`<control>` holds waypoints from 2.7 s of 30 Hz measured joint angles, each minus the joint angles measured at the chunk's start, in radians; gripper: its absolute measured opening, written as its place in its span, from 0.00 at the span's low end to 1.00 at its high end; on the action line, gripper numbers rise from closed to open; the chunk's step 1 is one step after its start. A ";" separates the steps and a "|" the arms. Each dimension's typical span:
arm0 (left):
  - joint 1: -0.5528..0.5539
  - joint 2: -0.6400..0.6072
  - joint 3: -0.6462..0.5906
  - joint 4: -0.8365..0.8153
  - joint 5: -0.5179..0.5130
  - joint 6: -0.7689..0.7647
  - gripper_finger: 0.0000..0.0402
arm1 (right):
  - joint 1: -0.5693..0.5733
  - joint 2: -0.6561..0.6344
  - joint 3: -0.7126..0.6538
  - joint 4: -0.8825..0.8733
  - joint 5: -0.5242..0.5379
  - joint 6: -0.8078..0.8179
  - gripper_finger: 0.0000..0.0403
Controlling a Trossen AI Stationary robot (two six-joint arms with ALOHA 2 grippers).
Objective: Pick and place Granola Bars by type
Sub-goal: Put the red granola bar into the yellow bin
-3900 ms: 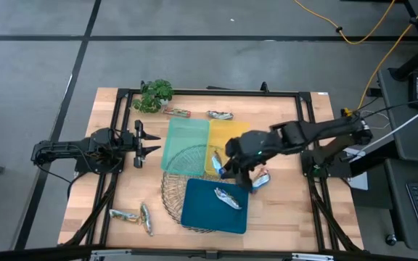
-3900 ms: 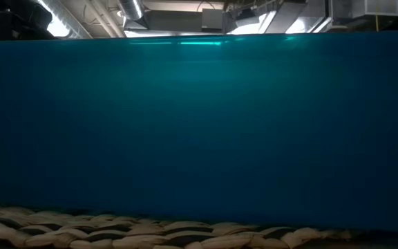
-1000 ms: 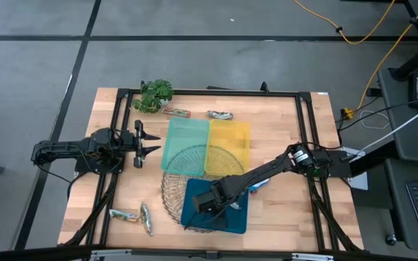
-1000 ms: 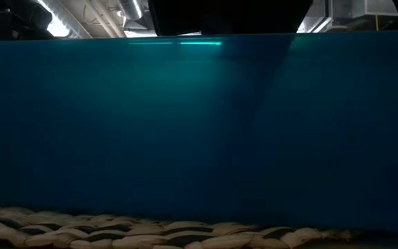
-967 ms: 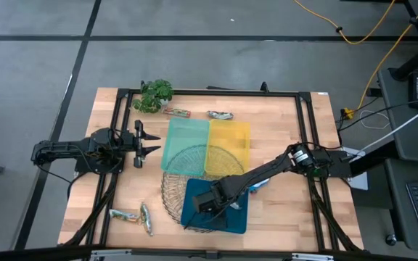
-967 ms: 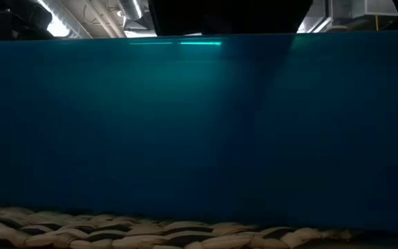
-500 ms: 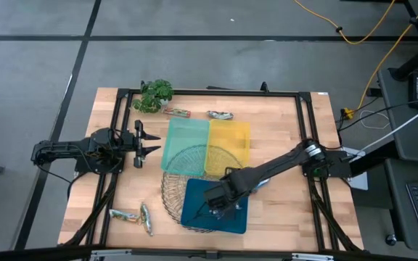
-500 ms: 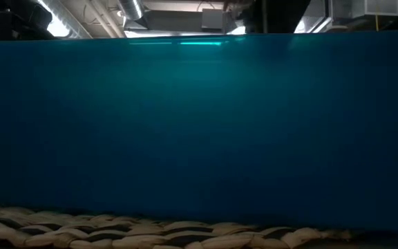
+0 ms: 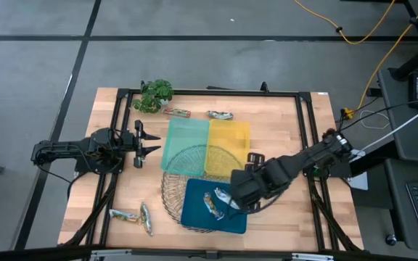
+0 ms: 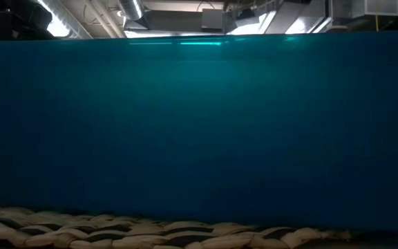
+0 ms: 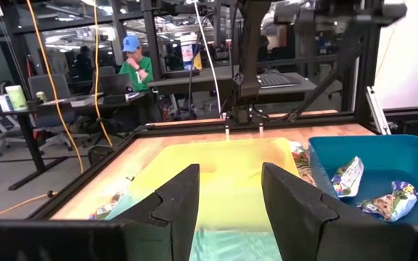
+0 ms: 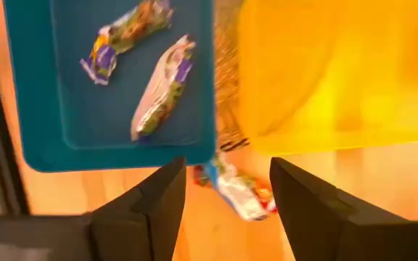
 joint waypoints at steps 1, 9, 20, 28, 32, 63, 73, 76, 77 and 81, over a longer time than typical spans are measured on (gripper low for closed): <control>0.000 0.000 0.000 0.000 0.000 0.000 0.36 | 0.005 -0.016 0.000 -0.010 0.023 0.000 0.50; 0.000 0.000 0.000 0.000 0.000 0.000 0.36 | 0.040 -0.246 -0.283 0.049 0.043 0.031 0.50; 0.000 0.000 0.000 0.000 0.000 0.000 0.36 | 0.063 -0.543 -0.820 0.439 -0.081 0.075 0.50; 0.000 0.000 0.000 0.000 0.000 0.000 0.36 | 0.063 -0.575 -1.072 0.652 -0.195 0.019 0.50; 0.000 0.000 0.000 0.000 0.000 0.000 0.36 | 0.056 -0.575 -1.150 0.755 -0.216 -0.007 0.50; 0.000 0.000 0.000 0.000 0.000 0.000 0.36 | -0.107 -0.425 -1.188 0.856 -0.165 -0.217 0.66; 0.000 0.000 0.000 0.000 0.000 0.000 0.36 | -0.099 -0.421 -1.188 0.831 -0.248 -0.167 0.66; 0.000 0.000 0.000 0.000 0.000 0.000 0.36 | -0.083 -0.421 -1.188 0.823 -0.259 -0.152 0.66; 0.000 0.000 0.000 0.000 0.000 0.000 0.36 | -0.076 -0.421 -1.188 0.824 -0.269 -0.152 0.66; 0.000 0.000 0.000 0.000 0.000 0.000 0.36 | -0.049 -0.421 -1.188 0.824 -0.277 -0.151 0.64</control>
